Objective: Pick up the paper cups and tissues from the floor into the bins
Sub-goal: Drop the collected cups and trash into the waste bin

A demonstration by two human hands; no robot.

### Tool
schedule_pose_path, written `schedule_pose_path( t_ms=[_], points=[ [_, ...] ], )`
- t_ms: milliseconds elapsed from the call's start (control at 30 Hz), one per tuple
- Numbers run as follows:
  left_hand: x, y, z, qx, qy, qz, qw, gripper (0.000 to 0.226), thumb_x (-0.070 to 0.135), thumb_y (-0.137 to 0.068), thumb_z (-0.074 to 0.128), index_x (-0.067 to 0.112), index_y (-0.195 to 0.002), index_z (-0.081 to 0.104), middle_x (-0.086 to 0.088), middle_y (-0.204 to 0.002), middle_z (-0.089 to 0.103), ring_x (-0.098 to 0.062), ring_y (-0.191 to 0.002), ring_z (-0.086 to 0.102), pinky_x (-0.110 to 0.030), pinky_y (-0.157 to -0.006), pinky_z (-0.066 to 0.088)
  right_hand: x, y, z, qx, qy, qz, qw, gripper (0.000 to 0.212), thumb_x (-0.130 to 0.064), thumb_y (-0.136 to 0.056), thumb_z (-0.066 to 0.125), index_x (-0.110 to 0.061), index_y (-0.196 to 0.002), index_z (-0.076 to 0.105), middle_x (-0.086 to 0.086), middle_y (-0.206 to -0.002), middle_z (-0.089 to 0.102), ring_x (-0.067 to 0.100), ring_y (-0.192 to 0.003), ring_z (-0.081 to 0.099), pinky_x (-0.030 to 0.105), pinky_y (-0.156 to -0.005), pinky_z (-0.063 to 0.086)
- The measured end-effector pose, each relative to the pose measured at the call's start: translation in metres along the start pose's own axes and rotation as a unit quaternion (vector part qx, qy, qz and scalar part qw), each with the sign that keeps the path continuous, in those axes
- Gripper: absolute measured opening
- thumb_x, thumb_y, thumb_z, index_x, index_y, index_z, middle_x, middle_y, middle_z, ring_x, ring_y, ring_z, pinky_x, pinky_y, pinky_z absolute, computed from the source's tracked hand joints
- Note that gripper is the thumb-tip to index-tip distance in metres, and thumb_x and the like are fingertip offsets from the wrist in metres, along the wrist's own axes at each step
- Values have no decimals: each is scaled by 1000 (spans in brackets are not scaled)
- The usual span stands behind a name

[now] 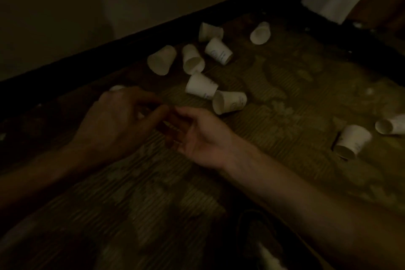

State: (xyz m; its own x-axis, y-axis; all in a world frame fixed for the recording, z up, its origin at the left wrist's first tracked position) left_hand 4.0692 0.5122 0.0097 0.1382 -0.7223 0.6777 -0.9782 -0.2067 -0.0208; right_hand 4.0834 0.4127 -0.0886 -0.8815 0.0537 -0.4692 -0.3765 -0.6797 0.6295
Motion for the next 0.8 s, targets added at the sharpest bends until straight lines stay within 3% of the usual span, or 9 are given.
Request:
schedule_pose_path(
  t_ms=[67,167,267,400,533,600,700,800],
  points=[
    [28,-19,6,-14,-31,31,999,41,70,-70,40,43,-88,64,13,-95,63,1,-77,55,-29,-65,46,-18,7,-14,-9,-13,-13,1000,22,-24,-94,52,-17,-88,71,-1,-88,74,15,-84,68,29,-72,47],
    [63,-50,30,-35,-46,47,997,29,69,-75,42,47,-82,59,23,-82,52,7,-73,49,-21,-60,39,-47,20,-42,-3,-53,-36,998,23,-24,-93,52,-17,-90,74,0,-92,75,16,-83,71,30,-69,50],
    [77,-78,73,-63,-56,26,996,25,53,-90,50,34,-94,65,18,-82,55,-1,-71,55,-27,-61,46,-68,36,-82,35,-91,-51,994,21,-25,-94,54,-18,-95,74,-1,-92,76,17,-76,73,27,-60,53],
    [89,-93,140,-106,-33,11,994,24,50,-95,47,27,-96,55,11,-84,54,-8,-68,58,-26,-53,44,-74,58,-141,95,-110,-58,988,20,-29,-93,55,-18,-106,66,-1,-95,75,18,-87,68,31,-64,49],
    [99,-102,185,-105,13,-2,994,39,54,-94,46,16,-95,56,-1,-84,62,-20,-67,62,-36,-61,54,-76,73,-185,144,-136,-76,977,21,-29,-96,49,-19,-106,63,-3,-95,74,16,-82,65,30,-66,47],
    [104,-104,205,-97,46,-15,994,37,53,-96,46,19,-87,60,-3,-79,65,-22,-69,63,-42,-67,56,-79,79,-204,171,-148,-88,970,21,-29,-97,46,-18,-104,63,-4,-92,72,15,-78,63,29,-66,46],
    [113,-102,235,-91,94,-11,991,31,46,-96,54,23,-76,58,2,-69,62,-14,-65,60,-32,-61,50,-80,91,-236,219,-142,-99,960,21,-29,-98,45,-17,-99,62,-3,-84,70,14,-71,59,27,-63,46],
    [119,-95,258,-76,120,-7,990,35,36,-93,63,22,-63,50,6,-60,53,-1,-58,52,-19,-55,40,-83,103,-270,305,-11,-91,948,23,-30,-101,43,-16,-101,61,0,-83,64,15,-64,56,27,-57,42]
  ],
)
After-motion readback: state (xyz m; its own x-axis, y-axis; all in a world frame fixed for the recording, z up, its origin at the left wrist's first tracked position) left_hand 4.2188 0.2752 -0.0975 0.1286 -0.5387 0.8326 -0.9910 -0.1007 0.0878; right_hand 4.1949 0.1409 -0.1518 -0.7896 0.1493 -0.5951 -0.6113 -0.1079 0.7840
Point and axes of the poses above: each hand's wrist, its own y-axis away from the middle knuckle, its own z-axis out of the palm, x = y × z, the point moved 10 cm from there along -y, towards the middle knuckle
